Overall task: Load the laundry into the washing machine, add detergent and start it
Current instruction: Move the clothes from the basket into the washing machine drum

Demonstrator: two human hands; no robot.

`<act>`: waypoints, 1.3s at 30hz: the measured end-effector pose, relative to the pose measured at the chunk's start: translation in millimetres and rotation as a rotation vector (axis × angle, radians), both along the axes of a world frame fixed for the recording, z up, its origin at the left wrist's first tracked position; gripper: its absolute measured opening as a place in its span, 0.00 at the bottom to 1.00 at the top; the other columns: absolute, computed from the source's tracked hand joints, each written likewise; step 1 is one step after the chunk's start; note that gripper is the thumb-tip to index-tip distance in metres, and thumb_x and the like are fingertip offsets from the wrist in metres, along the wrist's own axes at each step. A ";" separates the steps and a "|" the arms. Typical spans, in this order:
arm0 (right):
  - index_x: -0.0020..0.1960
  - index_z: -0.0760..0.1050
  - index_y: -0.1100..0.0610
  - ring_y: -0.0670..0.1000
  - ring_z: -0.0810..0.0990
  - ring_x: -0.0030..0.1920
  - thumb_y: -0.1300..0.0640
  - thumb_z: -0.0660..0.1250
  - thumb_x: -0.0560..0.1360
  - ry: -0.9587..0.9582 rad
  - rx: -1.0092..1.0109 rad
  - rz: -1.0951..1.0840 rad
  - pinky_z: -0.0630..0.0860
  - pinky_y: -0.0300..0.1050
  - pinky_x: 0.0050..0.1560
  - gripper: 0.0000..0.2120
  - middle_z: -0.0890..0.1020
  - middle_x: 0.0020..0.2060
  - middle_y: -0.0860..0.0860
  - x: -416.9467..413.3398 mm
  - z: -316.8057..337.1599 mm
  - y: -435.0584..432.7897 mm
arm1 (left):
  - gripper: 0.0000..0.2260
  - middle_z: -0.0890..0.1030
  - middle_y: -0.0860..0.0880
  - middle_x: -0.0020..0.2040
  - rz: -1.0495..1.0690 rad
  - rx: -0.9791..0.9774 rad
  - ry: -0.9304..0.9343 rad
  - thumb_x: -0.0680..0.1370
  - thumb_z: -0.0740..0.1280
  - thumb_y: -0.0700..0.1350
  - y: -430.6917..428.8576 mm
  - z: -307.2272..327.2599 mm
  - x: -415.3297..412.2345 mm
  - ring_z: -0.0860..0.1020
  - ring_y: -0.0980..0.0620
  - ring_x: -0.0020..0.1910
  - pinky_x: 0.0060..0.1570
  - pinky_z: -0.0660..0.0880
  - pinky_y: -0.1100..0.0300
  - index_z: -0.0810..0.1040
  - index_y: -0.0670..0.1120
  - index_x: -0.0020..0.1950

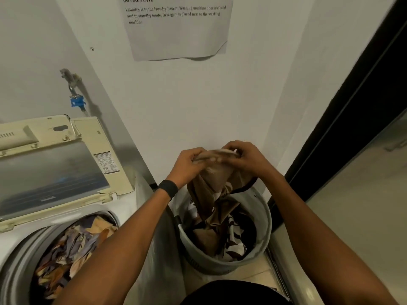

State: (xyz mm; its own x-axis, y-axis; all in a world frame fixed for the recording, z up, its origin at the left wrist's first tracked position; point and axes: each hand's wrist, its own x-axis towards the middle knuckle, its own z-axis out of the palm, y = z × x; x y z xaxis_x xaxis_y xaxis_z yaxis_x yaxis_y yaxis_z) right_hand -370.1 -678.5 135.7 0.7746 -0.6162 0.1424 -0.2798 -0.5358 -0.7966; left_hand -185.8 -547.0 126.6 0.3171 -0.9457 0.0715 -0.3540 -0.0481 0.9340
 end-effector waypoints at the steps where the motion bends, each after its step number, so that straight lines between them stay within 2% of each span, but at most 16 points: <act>1: 0.47 0.81 0.46 0.45 0.80 0.44 0.45 0.78 0.71 0.111 -0.019 0.034 0.75 0.41 0.44 0.09 0.83 0.42 0.44 -3.3 0.4 -5.8 | 0.05 0.85 0.43 0.47 0.079 -0.047 0.032 0.80 0.73 0.42 -0.6 0.4 4.4 0.82 0.53 0.45 0.49 0.77 0.57 0.83 0.40 0.51; 4: 0.40 0.78 0.45 0.42 0.78 0.40 0.52 0.78 0.72 0.452 -0.089 0.048 0.72 0.44 0.43 0.10 0.81 0.39 0.43 -26.0 -5.1 -22.9 | 0.06 0.84 0.43 0.46 0.254 -0.125 0.069 0.82 0.70 0.43 4.5 -2.0 25.4 0.81 0.52 0.45 0.50 0.76 0.55 0.82 0.41 0.49; 5: 0.41 0.79 0.46 0.43 0.79 0.40 0.54 0.77 0.74 0.447 -0.071 0.020 0.74 0.45 0.45 0.08 0.83 0.39 0.43 -33.5 -5.3 -26.2 | 0.06 0.83 0.43 0.45 0.266 -0.123 0.057 0.82 0.69 0.43 7.8 -3.6 31.0 0.81 0.52 0.45 0.50 0.76 0.55 0.81 0.41 0.48; 8: 0.50 0.81 0.50 0.46 0.82 0.47 0.52 0.77 0.75 0.098 0.096 -0.032 0.78 0.44 0.52 0.06 0.84 0.45 0.47 -33.3 2.1 -20.7 | 0.05 0.83 0.44 0.46 0.198 -0.081 0.017 0.82 0.68 0.40 13.1 -4.8 31.9 0.80 0.55 0.45 0.49 0.76 0.59 0.81 0.40 0.49; 12: 0.72 0.68 0.41 0.48 0.77 0.62 0.41 0.81 0.67 0.217 0.292 0.066 0.79 0.48 0.61 0.38 0.75 0.64 0.47 -0.5 -15.3 3.0 | 0.06 0.84 0.44 0.47 0.130 -0.107 0.056 0.83 0.68 0.41 4.8 0.4 9.4 0.82 0.49 0.48 0.50 0.77 0.58 0.82 0.39 0.51; 14: 0.75 0.64 0.41 0.53 0.77 0.64 0.40 0.80 0.68 0.189 0.366 0.006 0.79 0.53 0.64 0.41 0.73 0.67 0.50 11.3 -34.6 12.1 | 0.06 0.84 0.48 0.48 0.135 -0.113 0.070 0.83 0.67 0.42 4.4 3.9 4.2 0.82 0.50 0.50 0.52 0.78 0.57 0.83 0.42 0.52; 17: 0.71 0.72 0.47 0.53 0.79 0.62 0.45 0.76 0.75 0.138 0.393 -0.005 0.80 0.56 0.63 0.27 0.78 0.64 0.51 17.1 -49.5 17.7 | 0.07 0.85 0.50 0.49 0.137 -0.093 0.079 0.83 0.67 0.43 8.6 1.9 5.8 0.82 0.51 0.51 0.55 0.79 0.57 0.84 0.44 0.54; 19: 0.57 0.82 0.55 0.57 0.84 0.52 0.50 0.72 0.79 0.076 0.298 -0.053 0.81 0.63 0.56 0.11 0.85 0.50 0.55 19.4 -53.5 17.4 | 0.07 0.85 0.47 0.49 0.190 -0.099 0.088 0.83 0.67 0.43 13.3 -0.6 9.9 0.83 0.50 0.51 0.54 0.79 0.55 0.84 0.43 0.54; 21: 0.49 0.82 0.60 0.58 0.84 0.45 0.52 0.70 0.80 0.011 0.238 -0.152 0.81 0.64 0.49 0.11 0.84 0.42 0.57 20.9 -51.5 13.6 | 0.07 0.85 0.48 0.47 0.210 -0.096 0.085 0.84 0.67 0.44 16.6 -2.9 15.0 0.83 0.52 0.48 0.50 0.79 0.56 0.84 0.43 0.52; 24: 0.51 0.84 0.57 0.50 0.85 0.42 0.53 0.69 0.81 -0.013 0.075 -0.229 0.83 0.56 0.50 0.08 0.86 0.43 0.51 22.6 -38.1 11.6 | 0.07 0.82 0.53 0.41 0.150 -0.029 -0.117 0.83 0.67 0.46 18.9 -11.4 22.8 0.80 0.53 0.42 0.44 0.77 0.53 0.82 0.49 0.46; 26: 0.53 0.85 0.55 0.46 0.82 0.43 0.56 0.70 0.80 -0.087 -0.055 -0.265 0.81 0.48 0.50 0.06 0.85 0.44 0.48 27.1 -29.8 8.9 | 0.03 0.81 0.49 0.45 0.153 0.014 -0.258 0.79 0.68 0.48 17.6 -14.5 28.3 0.79 0.51 0.44 0.47 0.78 0.47 0.81 0.51 0.49; 29: 0.52 0.86 0.52 0.42 0.78 0.43 0.60 0.74 0.75 -0.121 -0.099 -0.181 0.73 0.31 0.46 0.07 0.81 0.43 0.47 35.5 -8.9 7.2 | 0.17 0.77 0.50 0.57 0.061 0.046 -0.241 0.75 0.73 0.43 13.6 -5.9 26.5 0.78 0.58 0.48 0.53 0.81 0.55 0.78 0.56 0.61; 31: 0.50 0.85 0.53 0.40 0.78 0.39 0.63 0.75 0.74 -0.099 -0.032 -0.069 0.72 0.29 0.42 0.08 0.80 0.42 0.47 41.0 3.9 12.1 | 0.21 0.80 0.54 0.56 -0.035 0.048 -0.214 0.76 0.75 0.44 7.0 5.3 17.6 0.79 0.58 0.47 0.48 0.80 0.62 0.75 0.58 0.66; 33: 0.51 0.82 0.56 0.40 0.78 0.33 0.65 0.75 0.74 -0.159 0.057 -0.050 0.72 0.30 0.36 0.08 0.79 0.40 0.48 45.7 11.2 17.6 | 0.16 0.83 0.53 0.48 -0.024 0.009 -0.249 0.77 0.75 0.47 -0.7 11.8 10.4 0.80 0.55 0.46 0.46 0.77 0.63 0.77 0.56 0.63; 35: 0.54 0.78 0.56 0.42 0.80 0.34 0.63 0.75 0.74 -0.274 0.141 -0.116 0.76 0.35 0.36 0.11 0.79 0.42 0.49 47.1 8.8 21.6 | 0.09 0.82 0.51 0.44 0.028 -0.042 -0.280 0.78 0.74 0.49 -4.7 17.0 6.6 0.79 0.53 0.45 0.46 0.77 0.58 0.81 0.53 0.57; 39: 0.58 0.74 0.53 0.54 0.85 0.48 0.49 0.71 0.78 -0.345 0.312 -0.164 0.84 0.57 0.50 0.13 0.82 0.51 0.53 42.0 -14.7 32.9 | 0.05 0.83 0.53 0.45 -0.047 -0.040 -0.331 0.78 0.74 0.49 -4.2 21.8 9.4 0.79 0.54 0.43 0.45 0.75 0.57 0.83 0.53 0.53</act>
State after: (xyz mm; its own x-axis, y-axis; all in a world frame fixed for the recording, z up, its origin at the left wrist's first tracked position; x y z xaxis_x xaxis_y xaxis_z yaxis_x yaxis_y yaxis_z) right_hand -328.1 -645.6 121.0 0.6040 -0.7802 0.1626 -0.0323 -0.2279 -0.9732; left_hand -176.5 -551.2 148.3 0.2270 -0.9530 0.2005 -0.6397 0.0093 0.7685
